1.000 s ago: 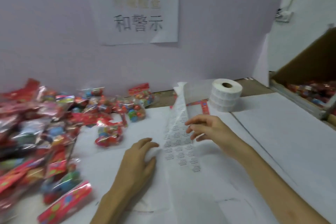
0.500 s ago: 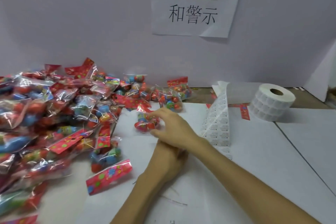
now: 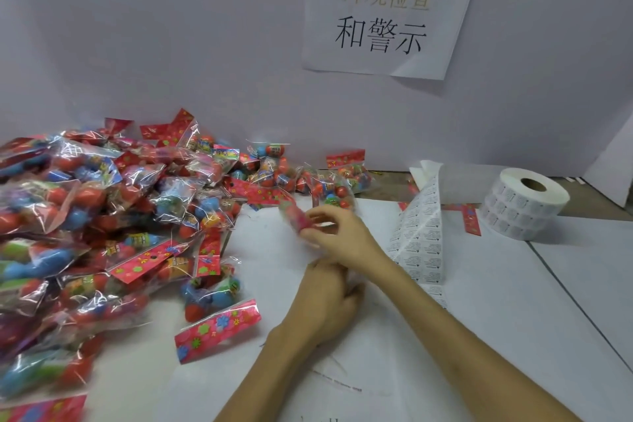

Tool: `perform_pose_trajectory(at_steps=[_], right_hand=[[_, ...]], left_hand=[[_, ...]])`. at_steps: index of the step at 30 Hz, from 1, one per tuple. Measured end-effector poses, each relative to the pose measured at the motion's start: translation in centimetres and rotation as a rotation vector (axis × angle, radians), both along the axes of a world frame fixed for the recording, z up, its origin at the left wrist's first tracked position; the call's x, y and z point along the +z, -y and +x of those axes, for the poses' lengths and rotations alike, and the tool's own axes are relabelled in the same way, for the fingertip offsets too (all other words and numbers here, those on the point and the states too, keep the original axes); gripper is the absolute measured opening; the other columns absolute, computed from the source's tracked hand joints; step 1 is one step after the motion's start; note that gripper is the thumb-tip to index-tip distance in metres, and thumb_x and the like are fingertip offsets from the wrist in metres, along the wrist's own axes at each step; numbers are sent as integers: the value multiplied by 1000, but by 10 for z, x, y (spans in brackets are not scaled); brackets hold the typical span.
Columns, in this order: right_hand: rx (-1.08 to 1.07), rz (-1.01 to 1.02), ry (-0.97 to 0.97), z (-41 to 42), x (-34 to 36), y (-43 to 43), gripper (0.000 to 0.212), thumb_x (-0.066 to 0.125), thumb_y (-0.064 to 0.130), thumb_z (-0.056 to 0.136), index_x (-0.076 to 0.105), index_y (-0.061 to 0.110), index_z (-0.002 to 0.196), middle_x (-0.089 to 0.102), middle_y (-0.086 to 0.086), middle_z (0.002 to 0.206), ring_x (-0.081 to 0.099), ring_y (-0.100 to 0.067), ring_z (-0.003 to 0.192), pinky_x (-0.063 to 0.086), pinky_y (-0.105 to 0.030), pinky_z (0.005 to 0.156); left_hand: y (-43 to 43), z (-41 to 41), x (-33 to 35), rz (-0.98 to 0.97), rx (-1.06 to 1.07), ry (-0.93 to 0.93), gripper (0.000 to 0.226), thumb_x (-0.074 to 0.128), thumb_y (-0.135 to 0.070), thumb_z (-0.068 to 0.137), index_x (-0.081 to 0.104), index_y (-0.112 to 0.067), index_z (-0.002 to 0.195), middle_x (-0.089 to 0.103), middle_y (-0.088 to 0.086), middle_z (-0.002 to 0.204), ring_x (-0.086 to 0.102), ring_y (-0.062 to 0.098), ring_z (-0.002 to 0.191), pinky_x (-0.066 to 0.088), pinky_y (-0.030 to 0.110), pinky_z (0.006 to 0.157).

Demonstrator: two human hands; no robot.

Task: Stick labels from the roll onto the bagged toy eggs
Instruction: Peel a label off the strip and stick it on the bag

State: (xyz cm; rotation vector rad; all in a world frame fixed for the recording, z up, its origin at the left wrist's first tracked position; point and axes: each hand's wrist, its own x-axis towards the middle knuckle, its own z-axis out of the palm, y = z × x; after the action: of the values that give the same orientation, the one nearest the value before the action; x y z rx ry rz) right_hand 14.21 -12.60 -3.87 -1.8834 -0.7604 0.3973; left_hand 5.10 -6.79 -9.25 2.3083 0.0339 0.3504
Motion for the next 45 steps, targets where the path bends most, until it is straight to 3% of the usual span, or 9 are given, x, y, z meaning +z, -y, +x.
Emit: perform_pose_trajectory(at_steps=[5,9,13,17,21,26,37,41,45], right_hand=[[-67,533,-601,1,11,60,31,54,25,97,65,14,124,75,-8,113,70,-19,108,47,-34,87],[-99,615,-666,-6,-1,103,40,53,25,92,62,15,130,72,-10,124,66,-20,113,41,-36,84],[-65,485,-608,-19,-16,115,41,61,14,85,64,12,126,73,-10,119,67,-20,102,48,-34,80],[-91,356,-513,-21,-21,116,32,60,-1,94,63,7,125,73,-13,109,66,-25,95,50,-32,74],[-63,315,-459,-20,-21,121,31,64,12,95,65,14,126,73,-14,116,70,-21,98,54,-30,75],[-201,343,-443,-18,-22,119,38,69,37,87,70,15,118,72,-19,117,72,-30,99,54,-39,75],[-285,379,-362,-17,-23,122,14,71,24,95,75,10,93,75,-15,92,75,-30,89,63,-45,76],[-275,336,-301,-19,-21,122,10,72,20,94,77,11,92,74,-12,86,73,-24,83,63,-43,75],[-275,287,-314,-19,-21,121,13,74,22,92,76,10,93,75,-18,94,73,-32,81,60,-51,80]], left_hand=[[-1,1,3,-204,37,-49,59,57,-39,90,52,-25,148,58,-8,146,53,10,134,41,31,115],[-3,5,11,-729,-69,-40,56,69,-49,84,65,-34,137,65,-14,139,57,6,133,47,24,109],[0,8,15,-971,-24,1,44,72,-50,83,75,-28,120,75,0,123,70,19,116,59,31,88],[3,8,16,-1021,42,36,35,75,-30,92,68,-12,121,78,6,114,76,26,99,63,37,75],[1,5,18,-1052,88,22,26,68,-21,98,66,-8,120,78,10,112,76,32,97,64,46,75],[0,2,17,-1032,85,18,17,67,-20,99,69,-13,114,78,11,108,76,32,94,64,44,71],[4,0,13,-848,-54,-25,18,69,-20,98,70,-11,113,77,9,107,76,32,99,63,59,71],[8,0,14,-806,-19,-11,16,69,-35,97,76,-21,102,77,0,97,75,21,96,65,50,69],[7,2,13,-826,23,-25,9,69,-24,98,77,-19,101,78,2,95,76,23,95,65,44,63]])
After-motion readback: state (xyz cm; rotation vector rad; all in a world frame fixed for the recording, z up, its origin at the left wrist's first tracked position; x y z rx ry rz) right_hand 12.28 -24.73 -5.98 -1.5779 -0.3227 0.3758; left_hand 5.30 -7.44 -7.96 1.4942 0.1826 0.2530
